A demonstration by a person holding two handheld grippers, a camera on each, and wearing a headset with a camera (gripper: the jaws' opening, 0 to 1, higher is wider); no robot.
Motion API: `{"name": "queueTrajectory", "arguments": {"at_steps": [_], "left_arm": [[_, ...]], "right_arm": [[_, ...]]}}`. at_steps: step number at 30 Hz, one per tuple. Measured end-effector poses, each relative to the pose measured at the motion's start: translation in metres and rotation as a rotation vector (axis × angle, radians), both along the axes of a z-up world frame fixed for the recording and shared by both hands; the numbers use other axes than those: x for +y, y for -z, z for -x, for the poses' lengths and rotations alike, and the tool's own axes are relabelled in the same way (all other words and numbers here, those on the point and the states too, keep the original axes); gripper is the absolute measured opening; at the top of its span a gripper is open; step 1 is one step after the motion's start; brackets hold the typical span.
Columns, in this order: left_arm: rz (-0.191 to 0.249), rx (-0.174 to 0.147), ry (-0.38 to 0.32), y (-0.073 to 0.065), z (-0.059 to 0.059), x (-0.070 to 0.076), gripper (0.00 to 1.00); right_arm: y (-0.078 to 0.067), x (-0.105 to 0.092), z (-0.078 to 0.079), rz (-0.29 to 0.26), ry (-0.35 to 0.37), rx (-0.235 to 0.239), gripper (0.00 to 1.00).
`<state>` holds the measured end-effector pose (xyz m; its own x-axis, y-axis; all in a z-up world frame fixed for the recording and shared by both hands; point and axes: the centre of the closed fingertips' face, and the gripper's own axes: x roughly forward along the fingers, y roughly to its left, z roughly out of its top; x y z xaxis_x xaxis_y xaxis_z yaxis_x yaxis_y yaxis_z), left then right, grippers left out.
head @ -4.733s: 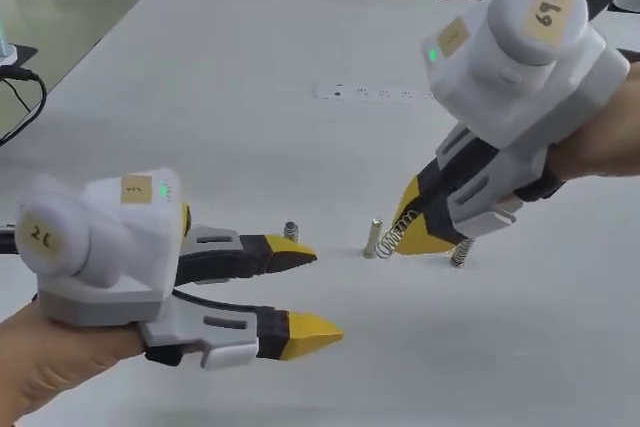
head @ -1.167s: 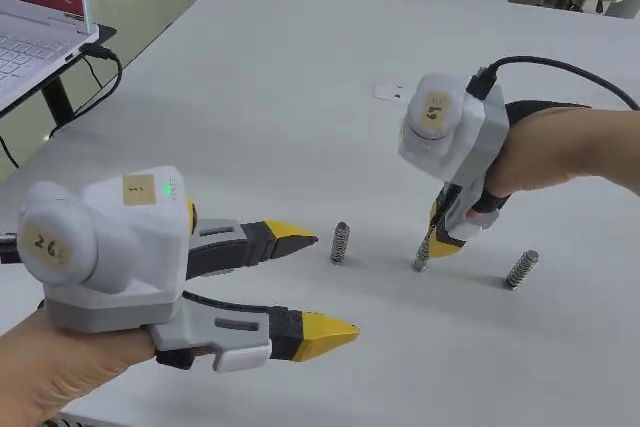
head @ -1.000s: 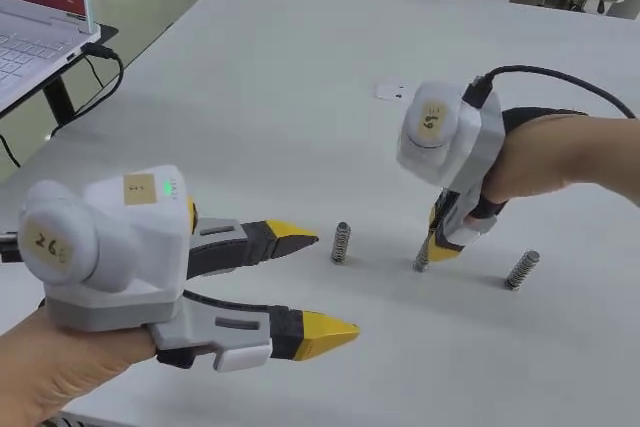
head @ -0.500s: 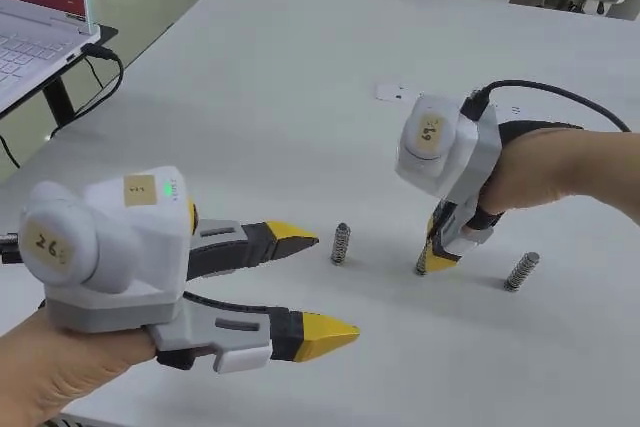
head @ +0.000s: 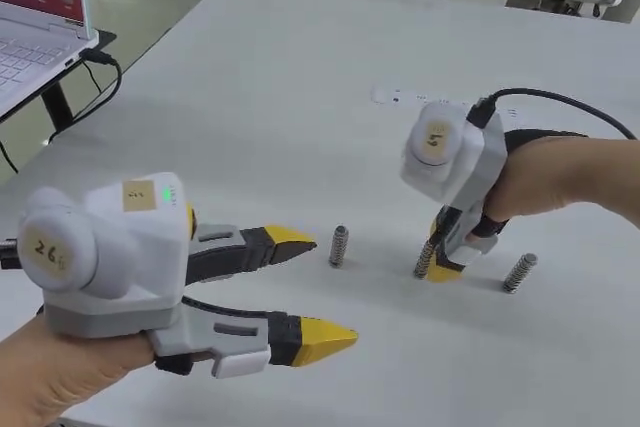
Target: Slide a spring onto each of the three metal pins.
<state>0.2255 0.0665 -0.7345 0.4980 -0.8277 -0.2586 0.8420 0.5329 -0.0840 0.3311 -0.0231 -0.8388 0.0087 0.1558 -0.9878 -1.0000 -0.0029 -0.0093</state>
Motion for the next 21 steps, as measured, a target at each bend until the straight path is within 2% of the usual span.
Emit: {"name": "queueTrajectory", "arguments": {"at_steps": [11, 18, 21], "left_arm": [[0.001, 0.003, -0.006, 0.001, 0.0, 0.0, 0.51], [0.0, 0.007, -0.014, 0.001, -0.001, 0.002, 0.51], [-0.001, 0.008, -0.015, 0.002, -0.002, 0.002, 0.51]], "right_arm": [[-0.009, -0.011, -0.003, -0.056, 0.056, -0.021, 0.27], [-0.015, -0.015, 0.004, -0.114, 0.085, -0.034, 0.29], [-0.019, -0.016, 0.006, -0.154, 0.107, -0.041, 0.29]]}}
